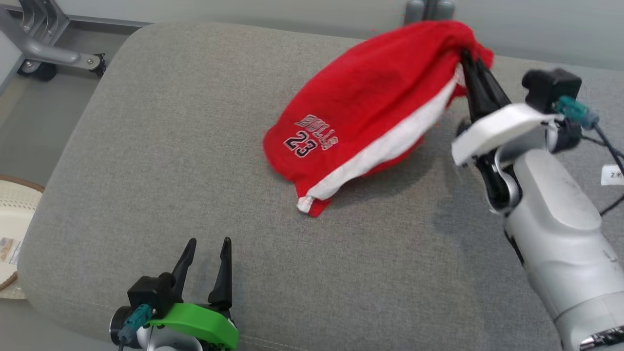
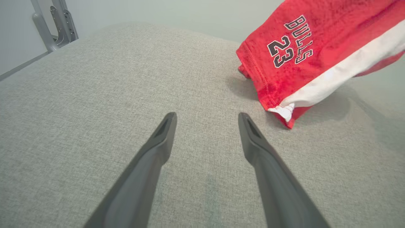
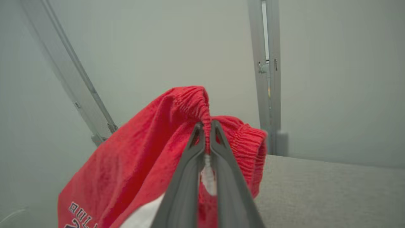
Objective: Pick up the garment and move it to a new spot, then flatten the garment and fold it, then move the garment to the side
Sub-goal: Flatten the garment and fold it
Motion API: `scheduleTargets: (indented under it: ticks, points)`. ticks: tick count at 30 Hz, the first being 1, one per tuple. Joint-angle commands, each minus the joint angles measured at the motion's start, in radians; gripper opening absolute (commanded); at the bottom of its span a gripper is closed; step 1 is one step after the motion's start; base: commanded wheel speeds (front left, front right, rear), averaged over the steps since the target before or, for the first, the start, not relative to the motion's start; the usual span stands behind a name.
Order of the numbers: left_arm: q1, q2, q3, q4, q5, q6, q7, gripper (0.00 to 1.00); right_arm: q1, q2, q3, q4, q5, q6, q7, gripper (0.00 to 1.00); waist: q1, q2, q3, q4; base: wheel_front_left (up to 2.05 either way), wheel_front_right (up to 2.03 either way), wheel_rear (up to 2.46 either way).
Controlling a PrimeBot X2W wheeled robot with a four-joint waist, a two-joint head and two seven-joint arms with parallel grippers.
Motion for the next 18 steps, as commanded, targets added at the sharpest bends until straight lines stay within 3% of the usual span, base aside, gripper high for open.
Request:
scheduleTargets:
  ticks: [1, 6, 7, 8, 9, 18]
  points:
    - [-0.007, 0.002, -0.008, 0.003, -0.009, 0.004, -0.002, 1.0, 0.029, -0.023, -0.029, 0.095, -0.069, 0.0, 0.0, 0.0, 0.0, 0.0, 0.006, 0.005, 0.0, 0.0, 0.0]
    - [-0.03, 0.002, -0.028, -0.004, -0.012, 0.006, -0.002, 1.0, 0.063, -0.052, -0.118, 0.287, -0.167, -0.001, -0.001, 0.03, 0.0, 0.0, 0.014, -0.012, 0.0, 0.0, 0.0]
    - [-0.033, 0.002, -0.031, -0.004, -0.008, 0.006, -0.002, 1.0, 0.077, -0.054, -0.126, 0.305, -0.179, -0.001, -0.001, 0.33, 0.0, 0.0, 0.013, -0.019, 0.0, 0.0, 0.0]
    - [-0.035, 0.002, -0.032, -0.005, -0.003, 0.005, -0.002, 1.0, 0.088, -0.052, -0.138, 0.318, -0.187, -0.001, -0.001, 0.5, 0.0, 0.0, 0.012, -0.028, 0.0, 0.0, 0.0]
    - [-0.037, 0.002, -0.031, -0.004, -0.002, 0.005, -0.002, 1.0, 0.098, -0.053, -0.148, 0.328, -0.198, -0.001, -0.001, 1.0, 0.0, 0.0, 0.01, -0.037, 0.0, 0.0, 0.0]
    - [-0.037, 0.002, -0.004, 0.011, 0.028, 0.0, -0.002, 1.0, 0.235, -0.05, -0.25, 0.149, -0.262, -0.001, -0.001, 1.0, 0.0, 0.0, -0.039, -0.15, 0.0, 0.0, 0.0]
